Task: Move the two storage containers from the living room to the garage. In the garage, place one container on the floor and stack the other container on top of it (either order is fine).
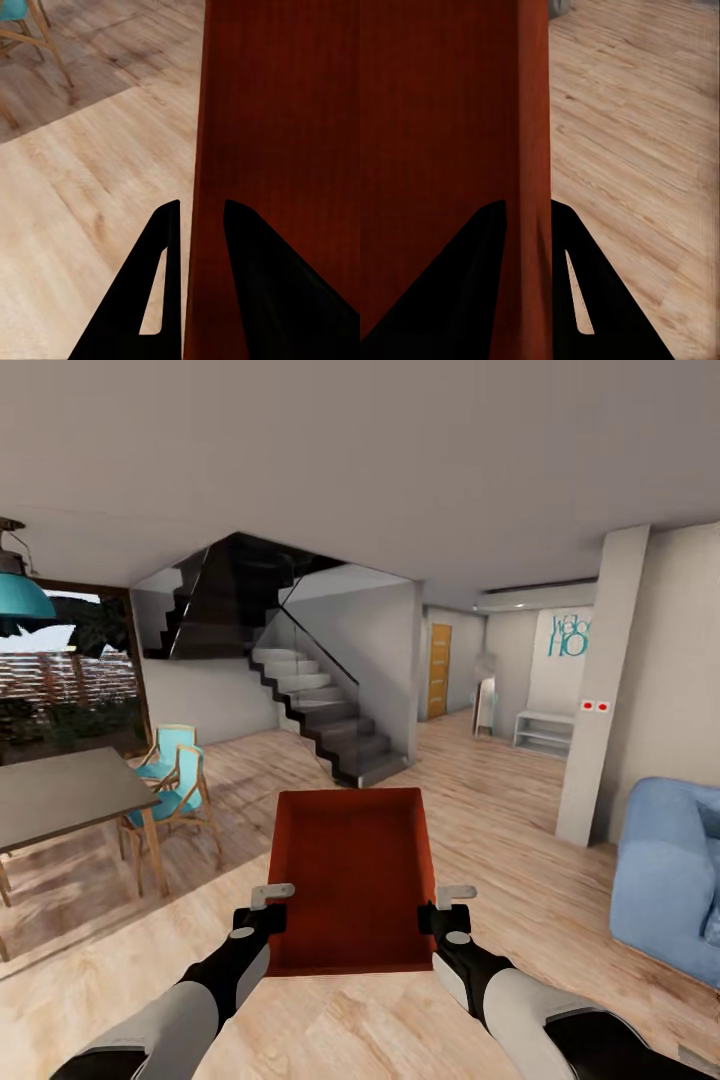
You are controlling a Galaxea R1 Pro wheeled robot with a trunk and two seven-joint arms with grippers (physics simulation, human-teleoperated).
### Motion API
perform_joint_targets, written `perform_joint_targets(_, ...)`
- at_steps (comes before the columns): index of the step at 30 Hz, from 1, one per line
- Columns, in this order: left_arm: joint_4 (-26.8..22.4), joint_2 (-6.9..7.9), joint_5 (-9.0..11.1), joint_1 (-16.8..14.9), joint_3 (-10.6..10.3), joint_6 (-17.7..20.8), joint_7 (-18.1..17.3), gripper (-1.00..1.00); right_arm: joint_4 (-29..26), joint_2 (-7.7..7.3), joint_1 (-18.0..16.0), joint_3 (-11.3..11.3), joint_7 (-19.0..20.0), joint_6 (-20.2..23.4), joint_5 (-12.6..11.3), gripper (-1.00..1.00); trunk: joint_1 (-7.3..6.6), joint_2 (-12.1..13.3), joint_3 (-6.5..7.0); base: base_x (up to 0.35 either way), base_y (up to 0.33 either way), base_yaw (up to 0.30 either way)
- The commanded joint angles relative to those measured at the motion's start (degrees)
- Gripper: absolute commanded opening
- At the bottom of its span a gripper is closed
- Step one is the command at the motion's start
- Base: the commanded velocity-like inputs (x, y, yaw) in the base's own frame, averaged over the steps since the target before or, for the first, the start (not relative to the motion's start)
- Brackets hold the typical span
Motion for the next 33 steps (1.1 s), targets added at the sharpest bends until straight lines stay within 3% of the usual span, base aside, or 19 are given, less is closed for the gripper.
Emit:
perform_joint_targets(1, 0.23, 1.11, -0.07, 0.03, 0.97, -0.23, 0.58, -1.0, -0.11, 0.0, -0.08, -1.16, -0.83, -1.81, 0.19, -1.0, 0.05, -0.03, -0.01, 0.331, 0.078, -0.147)
perform_joint_targets(33, 0.23, 1.11, -0.08, 0.02, 0.9, -0.23, 0.53, -1.0, -0.07, -0.02, -0.08, -1.16, -0.74, -1.72, 0.04, -1.0, 0.05, -0.03, -0.01, 0.331, 0.014, -0.031)
